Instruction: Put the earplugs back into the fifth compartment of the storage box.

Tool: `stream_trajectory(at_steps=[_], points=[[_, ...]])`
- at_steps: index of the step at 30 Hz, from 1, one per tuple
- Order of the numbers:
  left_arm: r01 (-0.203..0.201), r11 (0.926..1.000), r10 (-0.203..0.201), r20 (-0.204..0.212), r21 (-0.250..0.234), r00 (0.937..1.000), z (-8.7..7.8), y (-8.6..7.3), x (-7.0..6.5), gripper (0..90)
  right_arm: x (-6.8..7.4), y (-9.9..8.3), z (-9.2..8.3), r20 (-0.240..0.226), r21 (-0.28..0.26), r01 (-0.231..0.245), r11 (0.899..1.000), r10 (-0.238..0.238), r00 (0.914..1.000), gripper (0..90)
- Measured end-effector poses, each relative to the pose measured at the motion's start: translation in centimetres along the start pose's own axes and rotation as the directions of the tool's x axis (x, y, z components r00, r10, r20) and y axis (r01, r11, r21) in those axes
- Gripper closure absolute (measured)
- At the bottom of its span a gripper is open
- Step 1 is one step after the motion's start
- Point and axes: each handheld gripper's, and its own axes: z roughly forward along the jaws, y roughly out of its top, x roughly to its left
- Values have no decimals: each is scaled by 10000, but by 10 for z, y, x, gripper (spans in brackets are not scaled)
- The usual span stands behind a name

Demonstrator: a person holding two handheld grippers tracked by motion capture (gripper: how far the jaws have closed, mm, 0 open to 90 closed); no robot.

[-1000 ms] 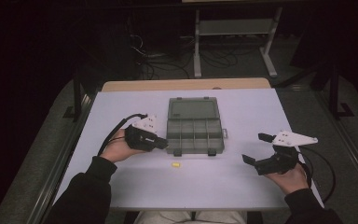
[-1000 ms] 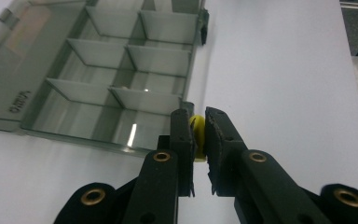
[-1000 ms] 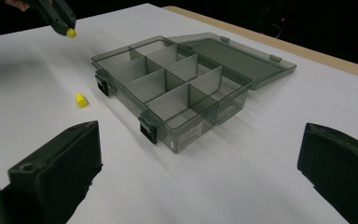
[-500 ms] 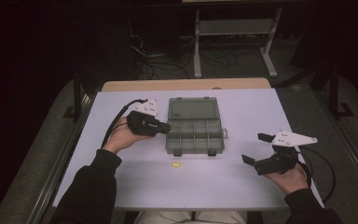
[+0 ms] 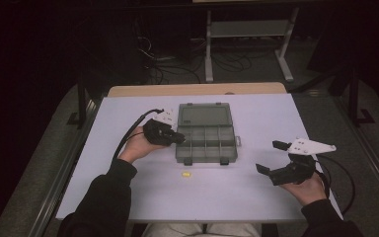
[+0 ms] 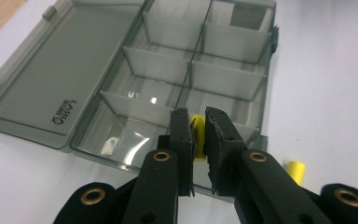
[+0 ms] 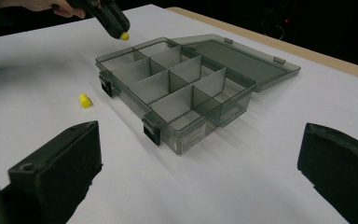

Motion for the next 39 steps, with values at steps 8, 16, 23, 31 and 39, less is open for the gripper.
stream_trajectory(at_steps=[8, 16, 23, 31, 39], points=[[71, 10000, -70, 101, -23, 9999, 9, -7, 2, 814, 0, 1, 0, -37, -19, 20, 10000, -20, 10000, 0], [127, 9999, -127, 35, 53, 9999, 14, -11, 4, 763, 0, 1, -1, -22, -35, 38, 10000, -38, 10000, 0], [152, 9986, -162, -211, -509, 9996, 2, -7, 0, 612, 0, 1, -1, -1, -86, 47, 10000, -47, 10000, 0], [404, 9952, -437, -352, -895, 9984, -16, -5, -5, 475, 1, 1, -1, 74, -69, 78, 9999, -77, 9999, 0], [378, 9862, -377, 40, -1610, 9993, -31, 3, -19, 297, 2, 2, 0, 78, -79, 101, 9999, -100, 9999, 0]])
